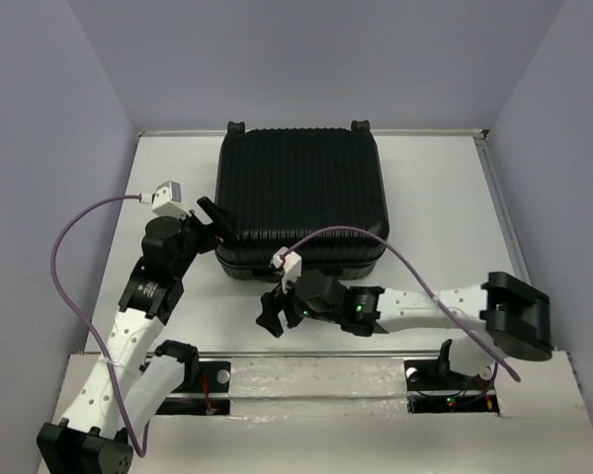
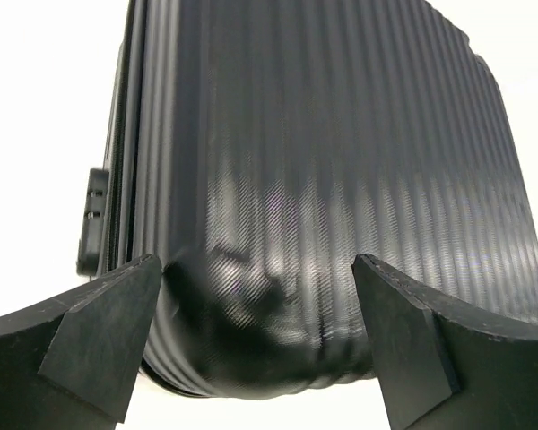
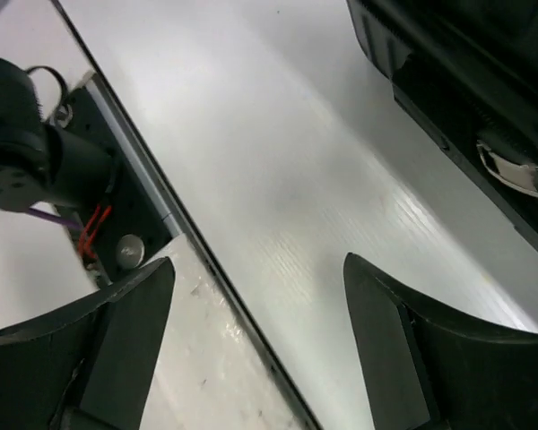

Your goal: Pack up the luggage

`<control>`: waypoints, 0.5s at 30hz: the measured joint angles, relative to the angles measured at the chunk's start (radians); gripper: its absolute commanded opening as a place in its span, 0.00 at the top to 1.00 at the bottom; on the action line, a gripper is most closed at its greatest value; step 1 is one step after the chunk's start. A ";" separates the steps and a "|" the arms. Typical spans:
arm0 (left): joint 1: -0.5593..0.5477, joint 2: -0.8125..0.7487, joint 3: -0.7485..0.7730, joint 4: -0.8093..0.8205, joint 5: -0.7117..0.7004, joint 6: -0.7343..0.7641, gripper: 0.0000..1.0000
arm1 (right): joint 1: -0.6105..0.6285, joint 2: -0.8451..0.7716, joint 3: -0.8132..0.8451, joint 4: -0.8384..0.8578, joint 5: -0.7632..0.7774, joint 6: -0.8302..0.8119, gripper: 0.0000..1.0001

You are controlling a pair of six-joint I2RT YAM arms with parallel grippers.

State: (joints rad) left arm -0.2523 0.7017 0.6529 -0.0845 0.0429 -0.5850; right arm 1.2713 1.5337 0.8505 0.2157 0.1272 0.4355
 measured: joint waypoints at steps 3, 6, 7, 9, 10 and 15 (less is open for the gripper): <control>-0.014 0.055 0.099 -0.065 -0.017 0.021 0.01 | 0.000 -0.154 0.000 -0.136 0.037 0.011 0.58; -0.015 0.091 0.198 -0.097 -0.074 0.055 0.01 | -0.024 -0.304 0.001 -0.249 0.107 0.019 0.93; -0.014 0.105 0.227 -0.102 -0.092 0.068 0.01 | -0.034 -0.333 0.001 -0.269 0.122 0.021 0.93; -0.008 0.132 0.264 -0.105 -0.113 0.092 0.01 | -0.111 -0.409 0.002 -0.316 0.150 0.016 0.93; -0.004 0.150 0.270 -0.105 -0.111 0.101 0.01 | -0.196 -0.444 0.002 -0.335 0.143 0.014 0.93; 0.020 0.256 0.274 -0.121 -0.074 0.134 0.01 | -0.694 -0.515 0.037 -0.379 0.144 0.013 0.13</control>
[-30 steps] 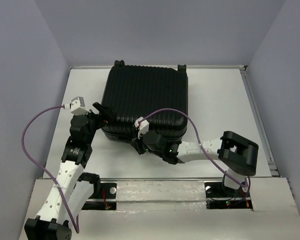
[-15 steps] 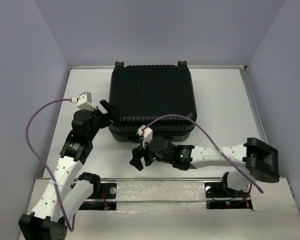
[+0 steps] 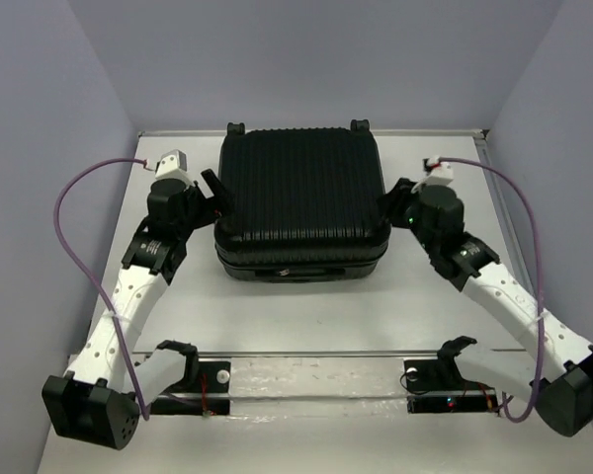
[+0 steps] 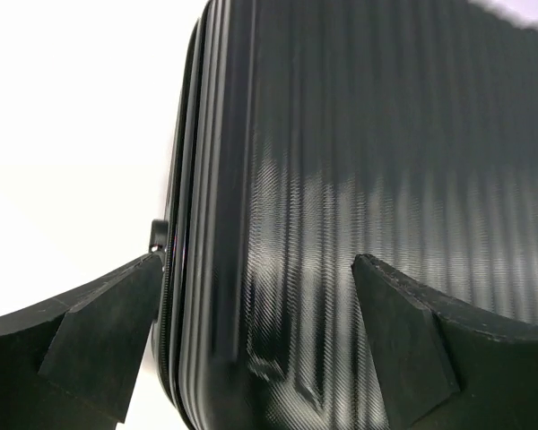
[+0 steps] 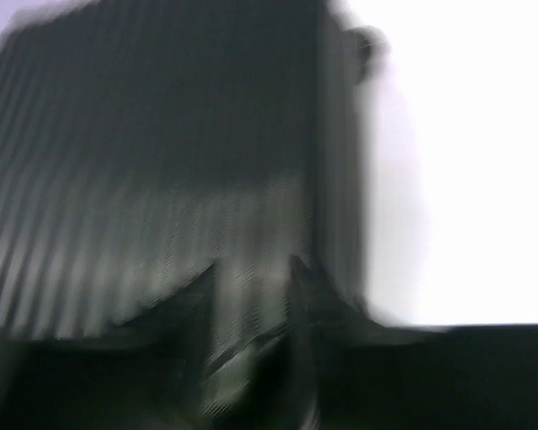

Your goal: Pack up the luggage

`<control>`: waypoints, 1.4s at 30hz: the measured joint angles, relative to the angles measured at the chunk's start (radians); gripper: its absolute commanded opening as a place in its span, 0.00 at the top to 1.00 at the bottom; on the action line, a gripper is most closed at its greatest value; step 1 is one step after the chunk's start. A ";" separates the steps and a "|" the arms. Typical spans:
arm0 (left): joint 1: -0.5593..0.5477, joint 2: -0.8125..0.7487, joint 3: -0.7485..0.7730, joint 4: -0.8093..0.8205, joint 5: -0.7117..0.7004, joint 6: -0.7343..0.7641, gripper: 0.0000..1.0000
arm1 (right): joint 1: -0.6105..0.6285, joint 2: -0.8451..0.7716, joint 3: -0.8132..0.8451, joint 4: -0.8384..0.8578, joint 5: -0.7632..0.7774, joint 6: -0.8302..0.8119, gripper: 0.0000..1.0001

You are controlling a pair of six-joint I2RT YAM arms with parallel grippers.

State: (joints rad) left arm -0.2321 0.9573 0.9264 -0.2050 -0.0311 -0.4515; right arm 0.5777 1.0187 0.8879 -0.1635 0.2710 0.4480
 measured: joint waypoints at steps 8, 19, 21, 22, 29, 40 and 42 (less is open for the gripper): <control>0.029 0.096 -0.021 0.005 0.125 0.005 0.01 | -0.384 0.251 0.109 -0.002 -0.283 0.006 0.00; 0.050 0.001 -0.162 0.151 0.160 -0.005 0.01 | -0.463 0.521 0.209 0.247 -0.687 0.096 0.02; 0.044 -0.048 -0.198 0.157 0.135 0.001 0.01 | -0.465 0.578 0.239 0.288 -0.741 0.121 0.02; 0.040 -0.062 -0.207 0.156 0.130 0.003 0.01 | -0.465 0.599 0.251 0.298 -0.759 0.127 0.02; -0.006 -0.146 -0.267 0.156 0.079 0.002 0.01 | -0.464 0.697 0.346 0.316 -0.879 0.172 0.02; -0.290 -0.130 -0.297 0.224 0.015 -0.105 0.01 | -0.433 0.927 0.653 0.312 -0.933 0.133 0.02; -0.354 -0.124 -0.290 0.220 0.009 -0.135 0.01 | -0.447 0.987 0.739 0.312 -0.970 0.154 0.01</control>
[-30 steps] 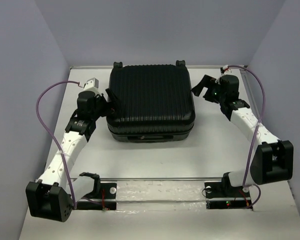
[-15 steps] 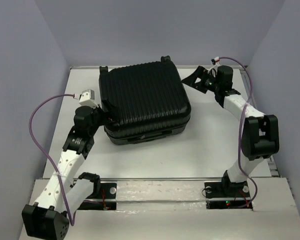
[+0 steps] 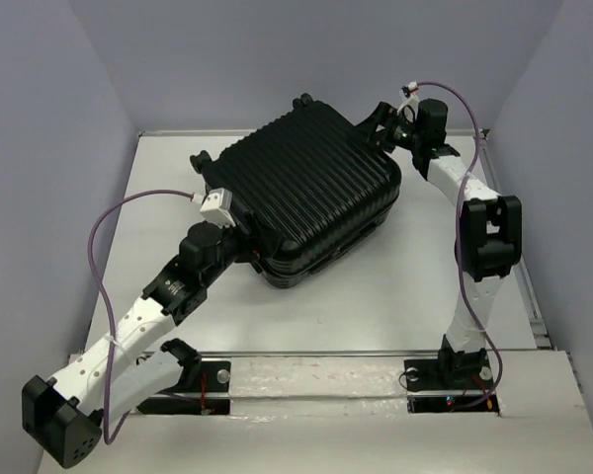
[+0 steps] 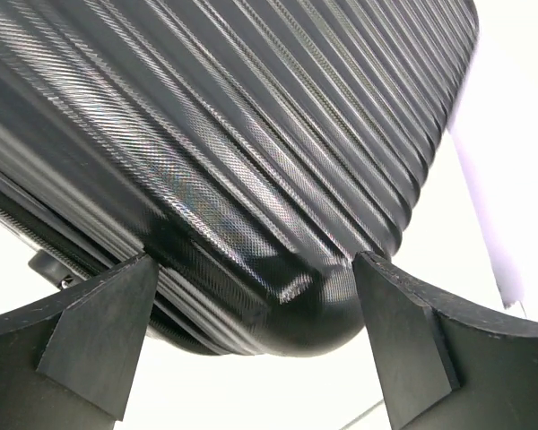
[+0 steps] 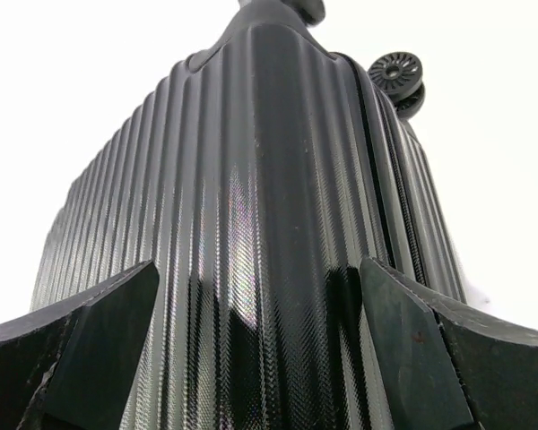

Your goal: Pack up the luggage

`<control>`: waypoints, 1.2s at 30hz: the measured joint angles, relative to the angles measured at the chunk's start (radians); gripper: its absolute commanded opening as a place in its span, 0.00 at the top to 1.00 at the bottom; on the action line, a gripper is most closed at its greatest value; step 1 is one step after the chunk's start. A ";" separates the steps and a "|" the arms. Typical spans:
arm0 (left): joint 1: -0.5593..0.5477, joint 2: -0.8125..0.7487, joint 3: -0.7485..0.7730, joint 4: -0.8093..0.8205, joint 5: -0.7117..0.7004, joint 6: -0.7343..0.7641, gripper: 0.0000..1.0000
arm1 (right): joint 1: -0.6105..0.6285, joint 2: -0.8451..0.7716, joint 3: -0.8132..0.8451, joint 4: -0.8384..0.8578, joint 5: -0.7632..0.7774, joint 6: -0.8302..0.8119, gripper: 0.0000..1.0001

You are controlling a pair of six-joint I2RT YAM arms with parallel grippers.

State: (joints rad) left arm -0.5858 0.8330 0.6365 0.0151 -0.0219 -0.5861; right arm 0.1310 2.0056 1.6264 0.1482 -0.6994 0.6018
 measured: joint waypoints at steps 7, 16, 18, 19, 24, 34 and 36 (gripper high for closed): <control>-0.228 0.074 0.108 -0.095 0.065 -0.097 0.01 | 0.006 0.124 0.282 -0.187 -0.031 -0.045 0.00; -0.314 0.159 0.298 -0.144 0.054 -0.070 0.01 | 0.053 0.035 0.297 -0.364 0.107 -0.180 0.00; -0.303 0.154 0.384 -0.119 -0.026 -0.038 0.01 | 0.072 -0.011 0.295 -0.406 0.109 -0.192 0.00; -0.302 0.148 0.410 -0.115 -0.063 -0.026 0.01 | 0.083 -0.035 0.294 -0.423 0.109 -0.200 0.00; -0.300 0.059 0.454 -0.137 -0.177 0.014 0.01 | 0.130 -0.165 0.289 -0.457 0.119 -0.249 0.00; -0.344 -0.066 0.188 -0.151 -0.052 0.048 0.01 | 0.108 -0.639 -0.182 -0.343 0.247 -0.263 0.80; -0.356 -0.068 0.096 -0.120 0.003 0.040 0.01 | 0.108 -0.801 -0.378 -0.275 0.255 -0.228 0.83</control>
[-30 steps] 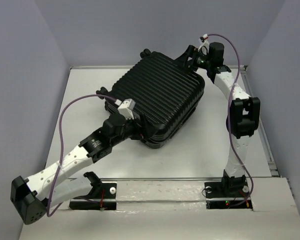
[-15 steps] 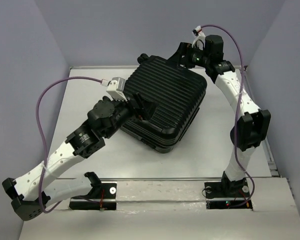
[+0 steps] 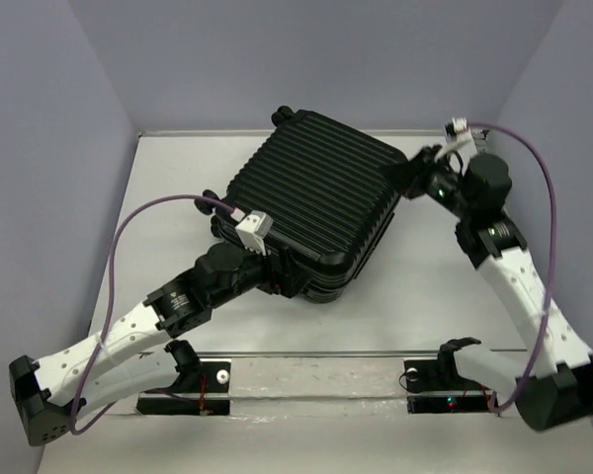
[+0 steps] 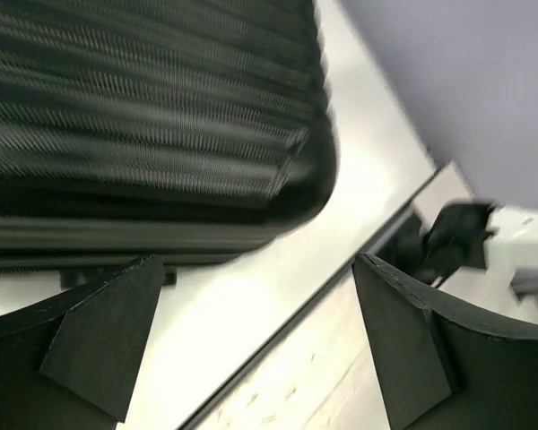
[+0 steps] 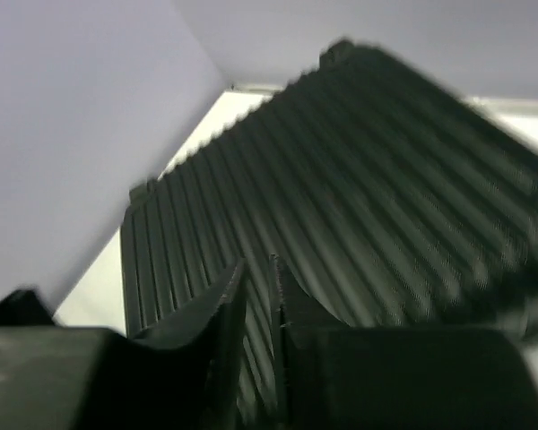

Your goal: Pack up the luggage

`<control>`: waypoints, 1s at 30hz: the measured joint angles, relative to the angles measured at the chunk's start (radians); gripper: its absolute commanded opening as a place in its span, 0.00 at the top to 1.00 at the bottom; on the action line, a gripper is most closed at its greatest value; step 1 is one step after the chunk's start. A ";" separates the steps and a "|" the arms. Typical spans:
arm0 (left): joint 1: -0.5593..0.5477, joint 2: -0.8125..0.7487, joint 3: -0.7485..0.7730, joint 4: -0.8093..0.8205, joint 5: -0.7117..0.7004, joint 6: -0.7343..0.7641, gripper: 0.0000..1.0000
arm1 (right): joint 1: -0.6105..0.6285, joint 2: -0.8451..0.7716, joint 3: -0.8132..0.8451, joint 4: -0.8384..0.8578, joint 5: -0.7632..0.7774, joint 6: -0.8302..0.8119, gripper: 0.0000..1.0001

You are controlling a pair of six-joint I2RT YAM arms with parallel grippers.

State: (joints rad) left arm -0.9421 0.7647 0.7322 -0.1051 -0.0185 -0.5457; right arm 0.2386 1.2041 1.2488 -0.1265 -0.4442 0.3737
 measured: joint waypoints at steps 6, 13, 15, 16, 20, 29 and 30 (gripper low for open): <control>-0.031 0.047 -0.085 0.067 0.095 -0.020 0.01 | 0.003 -0.418 -0.690 0.282 0.002 0.115 0.88; -0.114 0.120 -0.085 0.216 0.122 -0.035 0.01 | 0.003 -0.397 -0.974 0.412 0.006 0.185 0.65; -0.123 0.167 -0.085 0.235 0.117 -0.040 0.01 | 0.003 -0.345 -0.993 0.505 0.006 0.185 0.65; -0.124 0.190 -0.085 0.238 0.114 -0.043 0.01 | 0.003 -0.319 -1.001 0.545 0.008 0.187 0.65; -0.126 0.243 -0.085 0.242 0.095 -0.050 0.01 | 0.003 -0.217 -1.035 0.698 0.005 0.172 0.65; -0.130 0.238 -0.085 0.201 -0.060 -0.082 0.01 | 0.003 -0.101 -1.035 0.843 -0.016 0.069 0.59; -0.130 0.232 -0.084 0.193 -0.082 -0.085 0.01 | 0.003 -0.090 -1.032 0.848 -0.025 0.055 0.58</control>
State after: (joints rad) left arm -1.0725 0.9966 0.6479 0.0879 -0.1001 -0.6308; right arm 0.2417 1.1137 0.2165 0.7212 -0.4690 0.4290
